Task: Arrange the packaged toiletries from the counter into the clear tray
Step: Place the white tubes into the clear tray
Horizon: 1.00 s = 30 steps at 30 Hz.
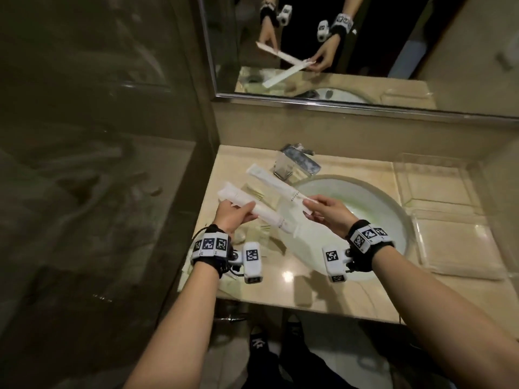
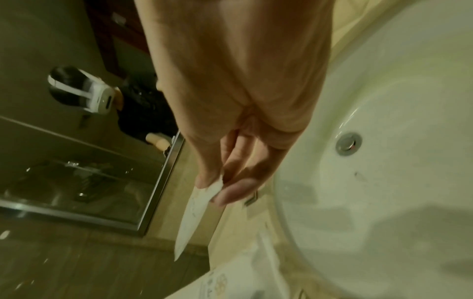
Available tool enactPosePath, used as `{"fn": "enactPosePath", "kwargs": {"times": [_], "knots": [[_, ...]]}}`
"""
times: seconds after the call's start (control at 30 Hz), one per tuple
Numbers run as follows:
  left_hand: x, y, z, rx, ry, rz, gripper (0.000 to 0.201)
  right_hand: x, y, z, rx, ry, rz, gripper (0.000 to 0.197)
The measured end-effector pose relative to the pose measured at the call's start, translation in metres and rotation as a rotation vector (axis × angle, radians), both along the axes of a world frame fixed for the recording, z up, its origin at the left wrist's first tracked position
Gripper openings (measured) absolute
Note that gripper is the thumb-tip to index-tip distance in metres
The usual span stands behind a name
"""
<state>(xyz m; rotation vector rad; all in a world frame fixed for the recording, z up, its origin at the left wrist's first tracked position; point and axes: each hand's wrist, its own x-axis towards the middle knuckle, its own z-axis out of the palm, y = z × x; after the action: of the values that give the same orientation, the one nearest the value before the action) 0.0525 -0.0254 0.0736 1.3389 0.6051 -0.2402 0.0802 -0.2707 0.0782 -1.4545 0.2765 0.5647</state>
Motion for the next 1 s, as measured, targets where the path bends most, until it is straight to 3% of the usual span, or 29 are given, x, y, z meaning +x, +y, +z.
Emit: {"fn": "enactPosePath", "kwargs": {"times": [0.17, 0.3, 0.47, 0.7, 0.83, 1.0], "knots": [[0.012, -0.058, -0.001, -0.12, 0.01, -0.078, 0.021, -0.023, -0.072, 0.005, -0.008, -0.008, -0.101, 0.031], [0.013, -0.109, 0.006, -0.198, -0.047, -0.139, 0.022, -0.046, -0.134, 0.015, -0.038, -0.042, -0.18, 0.029], [0.019, -0.175, 0.013, -0.193, -0.114, -0.25, 0.04, -0.066, -0.215, 0.016, -0.094, -0.031, -0.199, 0.025], [0.024, -0.279, 0.001, -0.097, -0.085, -0.278, 0.025, -0.06, -0.315, 0.003, -0.172, -0.02, -0.051, 0.016], [0.025, -0.337, -0.009, -0.033, -0.08, -0.286, 0.027, -0.045, -0.356, -0.001, -0.528, -0.232, 0.072, 0.016], [0.02, -0.398, -0.013, -0.055, -0.076, -0.308, 0.03, -0.023, -0.374, -0.007, -0.632, -0.307, 0.192, 0.023]]}}
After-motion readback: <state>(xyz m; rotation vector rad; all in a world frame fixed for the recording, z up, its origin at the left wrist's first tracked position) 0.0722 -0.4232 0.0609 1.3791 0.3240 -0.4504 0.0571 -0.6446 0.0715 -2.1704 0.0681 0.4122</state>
